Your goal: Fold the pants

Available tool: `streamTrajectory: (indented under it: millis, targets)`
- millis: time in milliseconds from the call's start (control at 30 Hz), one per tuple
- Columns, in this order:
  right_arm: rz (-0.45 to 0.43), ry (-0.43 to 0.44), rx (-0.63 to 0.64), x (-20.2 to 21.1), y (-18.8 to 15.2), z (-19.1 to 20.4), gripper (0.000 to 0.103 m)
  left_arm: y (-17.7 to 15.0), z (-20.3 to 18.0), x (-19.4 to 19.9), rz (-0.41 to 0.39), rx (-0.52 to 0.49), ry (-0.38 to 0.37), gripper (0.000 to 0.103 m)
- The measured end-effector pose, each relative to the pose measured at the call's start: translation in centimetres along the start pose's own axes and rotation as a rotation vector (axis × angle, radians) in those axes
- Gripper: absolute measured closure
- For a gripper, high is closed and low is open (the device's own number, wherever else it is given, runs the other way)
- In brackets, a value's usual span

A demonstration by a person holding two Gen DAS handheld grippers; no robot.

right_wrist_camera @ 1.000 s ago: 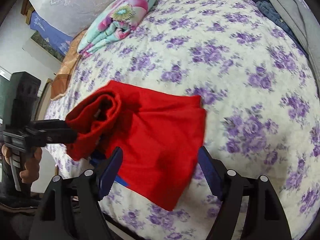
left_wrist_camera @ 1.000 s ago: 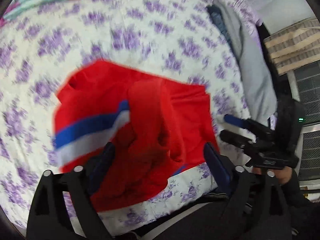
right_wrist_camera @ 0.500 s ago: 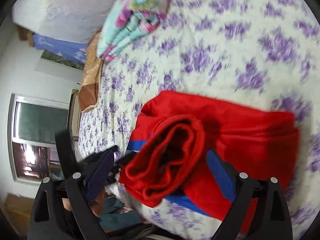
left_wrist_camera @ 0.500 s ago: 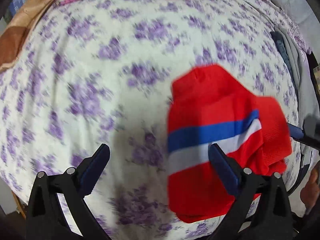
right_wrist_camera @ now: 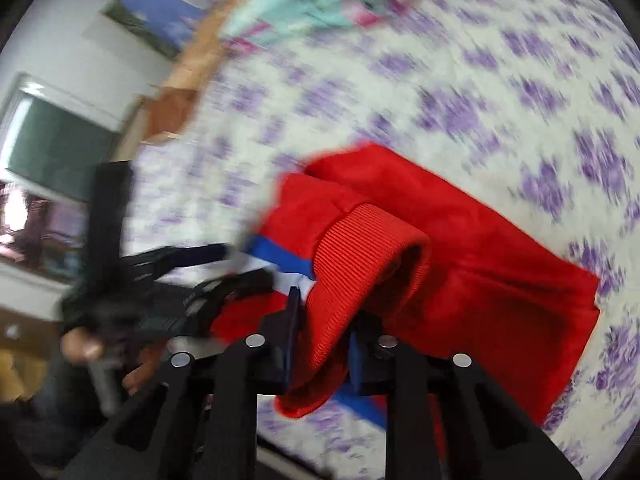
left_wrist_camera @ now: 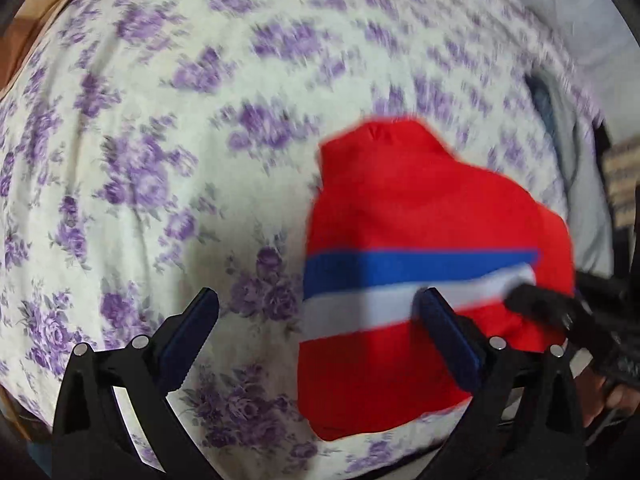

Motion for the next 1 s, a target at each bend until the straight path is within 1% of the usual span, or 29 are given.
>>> streamTrajectory:
  millis: [33,67,133,200,233,300,333,367,400,433,467,500,533,600,633,667,733,767,833,900,933,1000]
  targets:
    - [-0.037,0.046,0.010,1.8,0.0,0.3,0.083,0.3,0.3,1.0,-0.017,0.019,-0.020,0.004]
    - [-0.066,0.053,0.013,3.2,0.1,0.2,0.083,0.6,0.5,1.8,-0.036,0.028,-0.030,0.004]
    - [-0.104,0.041,0.013,6.3,-0.5,-0.8,0.083,1.0,0.5,3.1,-0.072,0.027,-0.031,0.005]
    - [-0.117,-0.008,-0.001,8.9,-1.9,-2.8,0.083,1.3,-0.1,3.4,-0.086,0.015,-0.026,0.005]
    - [-0.112,-0.035,-0.015,9.2,-2.2,-3.8,0.083,1.2,-0.6,3.2,-0.083,0.003,-0.031,0.005]
    - [-0.062,-0.082,-0.067,8.7,-3.5,-6.6,0.082,1.0,-1.9,1.8,-0.053,-0.022,-0.025,0.005]
    - [-0.025,-0.112,-0.100,7.4,-4.4,-8.2,0.079,0.8,-2.8,0.4,-0.024,-0.038,-0.009,0.005]
    - [0.033,-0.187,-0.133,5.5,-5.5,-10.0,0.069,0.5,-3.1,-0.4,-0.001,-0.050,-0.004,0.005]
    - [0.082,-0.228,-0.158,4.0,-6.1,-10.9,0.055,0.1,-4.1,-1.9,0.032,-0.069,0.003,0.005]
    - [0.133,-0.257,-0.199,2.3,-7.0,-12.0,0.052,-0.3,-4.6,-2.8,0.055,-0.085,0.013,0.005]
    - [0.114,-0.242,-0.222,2.0,-7.3,-12.3,0.051,-0.6,-5.1,-3.8,0.073,-0.103,0.034,0.005]
    - [0.095,-0.230,-0.245,2.3,-7.2,-12.5,0.049,-0.9,-5.3,-4.5,0.078,-0.113,0.069,0.004]
    - [0.096,-0.224,-0.257,2.7,-7.1,-12.5,0.049,-0.9,-5.3,-4.9,0.077,-0.107,0.085,0.004]
    - [0.098,-0.241,-0.231,3.9,-6.6,-12.0,0.049,-0.4,-4.9,-4.5,0.101,-0.078,0.063,0.004]
    - [0.070,-0.251,-0.204,5.2,-5.9,-11.5,0.048,-0.2,-4.7,-4.3,0.107,-0.073,0.065,0.005]
    - [0.038,-0.253,-0.192,5.9,-5.5,-11.3,0.048,0.3,-4.5,-3.7,0.096,-0.067,0.075,0.005]
    - [-0.054,-0.267,-0.164,7.7,-3.9,-10.7,0.049,1.2,-4.2,-2.4,0.050,-0.051,0.073,0.005]
    - [-0.090,-0.268,-0.139,8.1,-3.1,-10.3,0.049,1.9,-4.2,-1.6,0.023,-0.036,0.055,0.005]
    - [-0.128,-0.239,-0.082,7.4,-1.3,-9.4,0.049,3.1,-4.5,-1.1,0.000,-0.022,0.040,0.005]
    - [-0.108,-0.222,-0.036,5.0,0.4,-8.3,0.052,4.0,-5.2,-1.4,-0.017,-0.028,0.075,0.005]
    - [-0.102,-0.214,-0.017,4.5,0.6,-8.0,0.054,4.6,-6.1,-2.0,-0.024,-0.046,0.093,0.005]
    - [-0.057,-0.176,0.004,2.4,1.3,-7.4,0.060,5.2,-7.0,-3.4,-0.006,-0.067,0.120,0.005]
Point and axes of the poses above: each gripper's, at about its wrist camera, not at the fingertips, and x roughly against the way its jaws point, z to its left, y to its top, the point moved 2 cm from there along -x, roughly the way its jaws point, and after that the axes turned 12 degrees about x, right-handed, at the moved point
